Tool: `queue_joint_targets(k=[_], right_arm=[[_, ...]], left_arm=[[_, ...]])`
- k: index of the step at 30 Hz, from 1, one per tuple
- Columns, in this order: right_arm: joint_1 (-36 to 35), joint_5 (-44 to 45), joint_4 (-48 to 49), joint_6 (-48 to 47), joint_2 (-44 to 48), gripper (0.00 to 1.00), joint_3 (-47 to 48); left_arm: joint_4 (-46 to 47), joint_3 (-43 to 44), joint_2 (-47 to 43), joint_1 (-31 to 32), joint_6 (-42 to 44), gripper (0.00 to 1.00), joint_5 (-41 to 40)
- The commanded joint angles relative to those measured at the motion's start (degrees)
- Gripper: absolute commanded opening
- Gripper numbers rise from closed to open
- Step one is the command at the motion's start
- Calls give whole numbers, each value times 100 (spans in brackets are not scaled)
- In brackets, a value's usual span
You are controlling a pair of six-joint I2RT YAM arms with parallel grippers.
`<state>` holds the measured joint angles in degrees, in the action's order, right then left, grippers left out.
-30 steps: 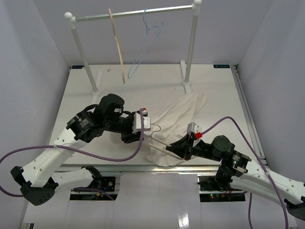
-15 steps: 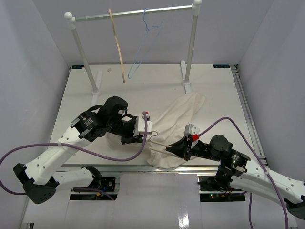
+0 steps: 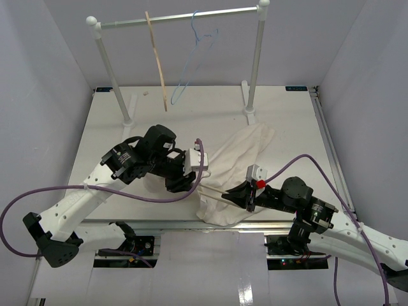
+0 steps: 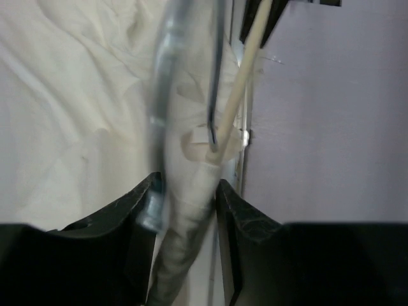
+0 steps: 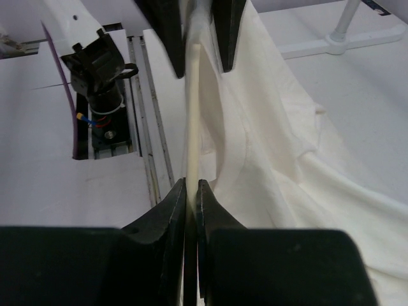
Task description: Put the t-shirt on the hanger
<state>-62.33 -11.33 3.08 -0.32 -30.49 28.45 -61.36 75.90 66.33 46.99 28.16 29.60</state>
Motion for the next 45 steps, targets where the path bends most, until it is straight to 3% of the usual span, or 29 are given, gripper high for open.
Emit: queue_joint_targets(k=[1,2,3,11,13,16,19,24,26,29,42,44,45], right_arm=[[4,-1,903,-149,247,8,375],[10,-27,895,-162,255,8,381],[10,-35,879,-170,262,8,381],[10,47,868,-225,219,8,382],[10,-134,807,-306,205,8,409],[11,-304,644,-386,240,8,462],[19,-424,517,-425,334,8,478],[19,-1224,194,-533,375,8,616],[19,-1273,-1,-567,348,8,704],[19,-1234,-125,-609,380,8,754],[17,-1168,-90,-662,207,8,830],[17,-1176,-72,-652,147,8,839],[10,-1170,-45,-645,140,8,812]], left_arm=[[-59,85,-371,23,-64,26,10],[-57,91,-388,29,-44,10,-116],[-26,83,-427,29,-97,0,-264],[-236,196,-491,21,138,0,-154],[-249,156,-552,27,172,7,-389],[-152,154,-684,22,35,42,-732],[1,258,-829,24,-211,47,-807],[-362,711,-795,21,-388,59,-270],[-532,880,-653,20,-476,67,-141],[-643,888,-660,29,-435,70,67],[-479,283,-481,20,-198,64,733],[-407,276,-418,20,-152,54,844],[-360,276,-411,20,-92,42,871]])
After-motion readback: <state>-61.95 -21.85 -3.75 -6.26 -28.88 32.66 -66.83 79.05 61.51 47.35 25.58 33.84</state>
